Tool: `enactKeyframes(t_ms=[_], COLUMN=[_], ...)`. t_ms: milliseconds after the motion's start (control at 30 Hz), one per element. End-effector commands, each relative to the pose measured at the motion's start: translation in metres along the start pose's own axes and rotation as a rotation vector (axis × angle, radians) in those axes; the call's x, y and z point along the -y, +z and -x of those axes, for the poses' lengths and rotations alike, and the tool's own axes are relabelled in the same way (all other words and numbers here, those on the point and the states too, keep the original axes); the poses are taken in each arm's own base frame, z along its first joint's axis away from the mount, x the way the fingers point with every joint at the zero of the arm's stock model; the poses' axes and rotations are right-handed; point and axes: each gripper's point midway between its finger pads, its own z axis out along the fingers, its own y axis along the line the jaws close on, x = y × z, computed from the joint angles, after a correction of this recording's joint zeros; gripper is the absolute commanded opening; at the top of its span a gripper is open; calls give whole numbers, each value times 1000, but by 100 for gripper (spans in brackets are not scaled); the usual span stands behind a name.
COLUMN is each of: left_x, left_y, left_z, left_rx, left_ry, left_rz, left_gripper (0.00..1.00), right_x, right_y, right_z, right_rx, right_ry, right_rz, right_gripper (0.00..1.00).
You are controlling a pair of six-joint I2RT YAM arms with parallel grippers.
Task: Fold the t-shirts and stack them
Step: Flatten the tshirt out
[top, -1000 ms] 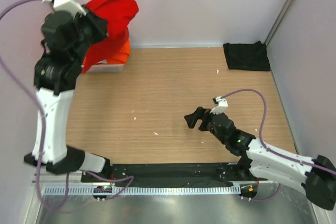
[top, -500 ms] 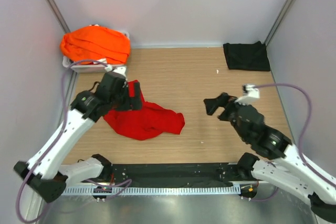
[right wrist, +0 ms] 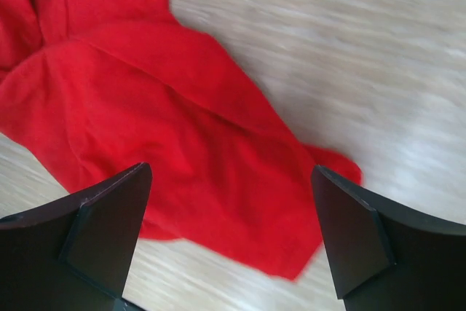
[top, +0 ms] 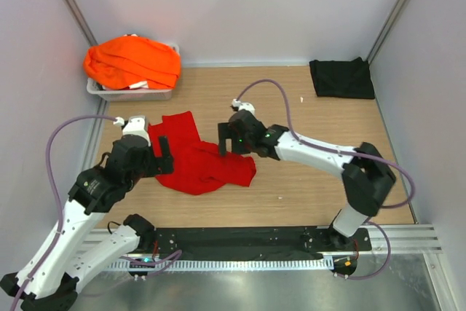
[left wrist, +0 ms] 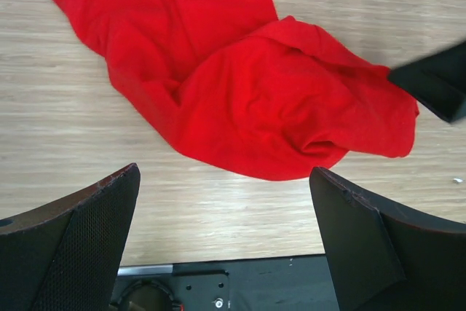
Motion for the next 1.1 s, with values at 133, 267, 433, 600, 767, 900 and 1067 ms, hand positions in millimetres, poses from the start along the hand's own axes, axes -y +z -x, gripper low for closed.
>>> enactKeyframes(t_ms=[133,267,433,600,767,900,1067], left_x=[-13,-15,-16,-17,-16,-16,-16], left_y=[-17,-16,-16,-17,-17,-16,-15], left_z=[20,20,19,20,20,20,19], left_rx=[175,179,181,188,189,187,181], left_ry=[-69,-77,-78,-83,-85,-86,-83], left_rz=[-7,8,9,8,7,8,10], left_gripper=[100,100,100,100,100,99,100], right_x=[-63,-70,-71,-54,-42,-41,-56], right_y=[51,78,99,114,116,109,95], right_z=[16,-4,5,12,23,27,40], right_rx=[-77,-151,-146,-134,-96,-76,-29], right_ry=[-170,-288,-339,-387,-420,-421,-389], right_rz=[109,65,-4,-125,-211,-199,-117], right_gripper=[95,95,94,91,82,74,81])
